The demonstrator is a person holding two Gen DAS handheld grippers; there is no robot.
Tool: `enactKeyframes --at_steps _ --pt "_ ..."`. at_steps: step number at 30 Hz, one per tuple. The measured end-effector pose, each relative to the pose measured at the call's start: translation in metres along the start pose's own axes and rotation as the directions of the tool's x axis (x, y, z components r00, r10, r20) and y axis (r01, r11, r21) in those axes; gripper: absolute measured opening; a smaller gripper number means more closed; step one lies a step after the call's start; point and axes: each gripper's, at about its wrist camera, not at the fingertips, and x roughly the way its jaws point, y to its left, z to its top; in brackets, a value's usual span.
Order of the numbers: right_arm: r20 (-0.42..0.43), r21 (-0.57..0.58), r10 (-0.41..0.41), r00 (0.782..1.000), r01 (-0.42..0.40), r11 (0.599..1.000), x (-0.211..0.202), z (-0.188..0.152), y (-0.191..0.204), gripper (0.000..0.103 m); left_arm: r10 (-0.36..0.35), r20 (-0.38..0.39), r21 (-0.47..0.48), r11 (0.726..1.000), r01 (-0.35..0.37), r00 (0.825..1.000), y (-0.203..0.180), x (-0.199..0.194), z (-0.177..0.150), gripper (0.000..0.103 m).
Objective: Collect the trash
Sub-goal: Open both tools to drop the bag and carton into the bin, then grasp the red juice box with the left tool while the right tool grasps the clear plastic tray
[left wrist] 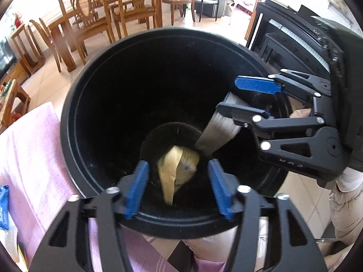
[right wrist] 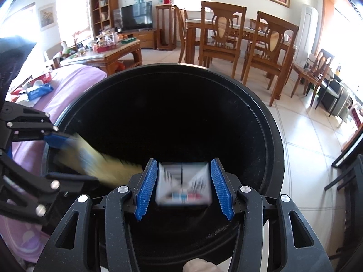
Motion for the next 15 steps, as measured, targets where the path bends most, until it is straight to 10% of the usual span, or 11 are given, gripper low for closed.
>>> enactKeyframes --at_steps 10,15 --pt "0.072 0.012 0.008 0.997 -0.009 1.000 -0.017 0.005 0.008 0.081 -0.006 0.130 -0.042 0.999 0.011 0.991 0.009 -0.043 -0.021 0.070" --pt "0.183 0.024 0.032 0.983 -0.037 0.999 -0.044 0.019 0.021 0.096 0.081 0.231 -0.108 0.992 -0.058 0.970 0.018 -0.080 -0.044 0.091"
